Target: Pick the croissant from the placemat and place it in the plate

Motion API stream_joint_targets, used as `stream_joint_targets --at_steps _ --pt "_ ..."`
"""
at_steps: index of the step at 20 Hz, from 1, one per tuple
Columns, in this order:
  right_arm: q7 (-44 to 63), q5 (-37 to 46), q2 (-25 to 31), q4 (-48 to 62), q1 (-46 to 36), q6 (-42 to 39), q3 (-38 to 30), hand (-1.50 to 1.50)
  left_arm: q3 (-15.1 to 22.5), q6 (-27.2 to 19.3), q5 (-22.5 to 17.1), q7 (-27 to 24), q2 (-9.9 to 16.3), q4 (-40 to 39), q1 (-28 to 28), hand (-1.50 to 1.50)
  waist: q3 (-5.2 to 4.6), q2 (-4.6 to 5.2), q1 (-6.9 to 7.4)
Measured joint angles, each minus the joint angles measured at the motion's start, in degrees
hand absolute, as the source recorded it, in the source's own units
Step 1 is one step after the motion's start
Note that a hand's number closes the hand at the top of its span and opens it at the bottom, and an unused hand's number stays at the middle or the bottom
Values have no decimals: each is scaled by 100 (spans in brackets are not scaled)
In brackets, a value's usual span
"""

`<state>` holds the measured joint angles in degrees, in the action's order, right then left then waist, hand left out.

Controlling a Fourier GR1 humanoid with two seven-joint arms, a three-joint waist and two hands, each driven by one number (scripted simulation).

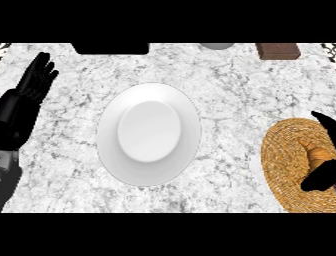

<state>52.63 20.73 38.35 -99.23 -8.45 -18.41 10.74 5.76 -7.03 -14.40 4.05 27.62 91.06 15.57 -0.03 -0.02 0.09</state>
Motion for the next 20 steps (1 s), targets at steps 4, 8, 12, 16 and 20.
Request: stream_joint_targets --at_steps 4,8,12,16,20 --pt "-9 181 11 305 3 -148 -97 -150 -55 82 116 -14 -96 -38 -16 0 1 2 -2" --pt "-184 338 -24 786 -26 -296 -198 -150 -160 204 183 4 -143 -35 -22 0 2 4 5" --pt "-386 653 -256 1108 145 -213 -214 -150 -267 254 315 66 -276 -97 113 0 4 4 -10" --pt "-631 842 -428 1327 227 -297 -336 -150 -331 335 496 55 -438 33 -66 0 4 1 -8" --pt "-927 1097 -671 1772 182 -266 -405 -150 -520 514 523 107 -510 93 -112 0 4 2 -3"
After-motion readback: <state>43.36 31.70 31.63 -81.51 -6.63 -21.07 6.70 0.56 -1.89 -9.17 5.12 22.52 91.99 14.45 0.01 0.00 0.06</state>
